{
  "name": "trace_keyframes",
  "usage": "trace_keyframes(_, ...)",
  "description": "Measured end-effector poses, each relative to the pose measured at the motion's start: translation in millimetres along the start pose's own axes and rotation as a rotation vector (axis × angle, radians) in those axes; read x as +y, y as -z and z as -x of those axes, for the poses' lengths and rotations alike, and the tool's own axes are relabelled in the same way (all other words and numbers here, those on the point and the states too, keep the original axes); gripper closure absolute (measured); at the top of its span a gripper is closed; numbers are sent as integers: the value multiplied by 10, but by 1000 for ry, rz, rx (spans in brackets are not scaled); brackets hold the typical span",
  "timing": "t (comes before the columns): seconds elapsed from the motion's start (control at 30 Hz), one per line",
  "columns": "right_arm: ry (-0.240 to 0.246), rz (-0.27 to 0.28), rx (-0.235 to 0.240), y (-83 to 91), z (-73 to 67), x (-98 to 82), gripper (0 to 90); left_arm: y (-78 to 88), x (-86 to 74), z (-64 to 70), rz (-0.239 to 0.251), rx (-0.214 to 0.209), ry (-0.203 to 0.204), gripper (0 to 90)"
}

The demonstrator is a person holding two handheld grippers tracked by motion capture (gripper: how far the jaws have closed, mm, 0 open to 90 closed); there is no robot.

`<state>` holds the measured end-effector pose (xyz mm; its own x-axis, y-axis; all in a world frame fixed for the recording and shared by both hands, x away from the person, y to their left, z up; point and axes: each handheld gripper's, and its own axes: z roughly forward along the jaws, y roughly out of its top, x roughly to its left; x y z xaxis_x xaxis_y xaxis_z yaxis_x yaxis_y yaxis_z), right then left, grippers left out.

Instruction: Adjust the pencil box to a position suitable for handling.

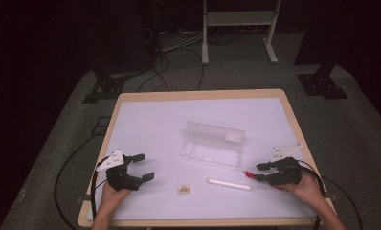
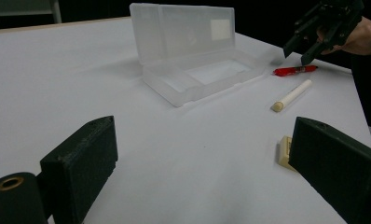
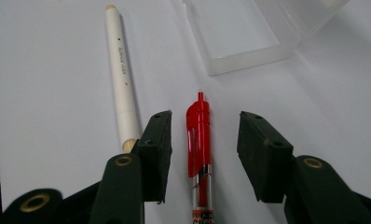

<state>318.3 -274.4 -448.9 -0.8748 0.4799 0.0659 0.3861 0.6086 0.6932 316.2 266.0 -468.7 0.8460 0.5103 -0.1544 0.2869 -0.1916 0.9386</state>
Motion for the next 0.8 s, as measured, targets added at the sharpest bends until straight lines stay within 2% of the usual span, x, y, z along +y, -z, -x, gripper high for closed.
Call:
trace_keyframes(0.33, -8, -18, -9, 33, -42, -161, 661, 0, 0, 0, 1, 0, -1, 75)
trace_keyframes(0.47, -11, -20, -15, 48, -46, -200, 677, 1, 0, -1, 1, 0, 0, 75)
trace_keyframes(0.63, 3, -26, -20, 85, -53, -243, 748, 1, 0, -2, 2, 1, 2, 74)
trace_keyframes(0.8, 7, -39, -35, 81, -45, -277, 779, 1, 0, -2, 2, 1, 2, 74)
